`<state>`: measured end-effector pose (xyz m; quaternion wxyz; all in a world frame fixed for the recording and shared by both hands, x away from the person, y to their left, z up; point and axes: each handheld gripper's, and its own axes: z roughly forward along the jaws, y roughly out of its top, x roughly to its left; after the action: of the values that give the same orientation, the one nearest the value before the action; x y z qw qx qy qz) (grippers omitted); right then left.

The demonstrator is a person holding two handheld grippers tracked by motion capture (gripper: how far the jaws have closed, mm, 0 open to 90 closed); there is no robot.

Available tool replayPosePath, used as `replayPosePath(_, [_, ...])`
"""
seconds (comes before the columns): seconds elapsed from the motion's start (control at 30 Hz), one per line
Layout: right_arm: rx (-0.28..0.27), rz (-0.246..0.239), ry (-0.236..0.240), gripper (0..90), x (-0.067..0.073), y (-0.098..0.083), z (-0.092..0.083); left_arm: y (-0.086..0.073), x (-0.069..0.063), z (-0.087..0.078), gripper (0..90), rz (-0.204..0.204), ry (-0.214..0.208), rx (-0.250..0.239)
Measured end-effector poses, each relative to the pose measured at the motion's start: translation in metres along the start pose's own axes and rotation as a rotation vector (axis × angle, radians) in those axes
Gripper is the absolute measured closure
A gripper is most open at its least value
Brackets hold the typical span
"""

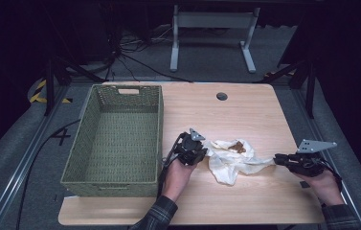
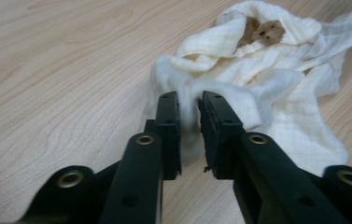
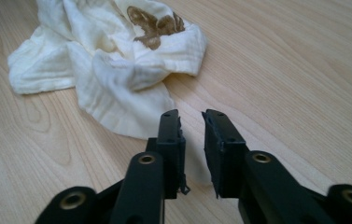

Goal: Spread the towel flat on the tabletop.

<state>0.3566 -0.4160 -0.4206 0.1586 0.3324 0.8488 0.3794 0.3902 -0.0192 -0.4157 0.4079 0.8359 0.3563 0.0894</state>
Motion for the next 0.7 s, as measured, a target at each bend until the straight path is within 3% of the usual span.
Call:
replayPosePath(0.03, [-0.012,0.0,0.005,73.7,0.0,0.0,-0.001,0.0,0.0,0.0,73.0,0.0,0.0,0.0])
replayPosePath(0.17, [-0.055,0.004,0.036,72.2,0.004,0.004,-0.005,0.002,-0.016,-0.008,72.4,0.043,-0.087,-0.006])
replayPosePath(0.2, [-0.055,0.004,0.036,72.2,0.004,0.004,-0.005,0.002,-0.016,-0.008,71.9,0.043,-0.087,-0.006])
replayPosePath(0.4, [-0.034,-0.042,0.087,70.8,0.021,0.01,0.005,0.0,-0.045,0.003,70.8,0.098,-0.187,0.026])
replayPosePath(0.53, [-0.019,-0.059,0.116,68.8,0.027,0.012,0.012,-0.005,-0.057,0.017,70.3,0.126,-0.23,0.055])
replayPosePath(0.7, [0.006,-0.074,0.135,67.1,0.033,0.012,0.019,-0.013,-0.067,0.033,66.1,0.156,-0.241,0.108])
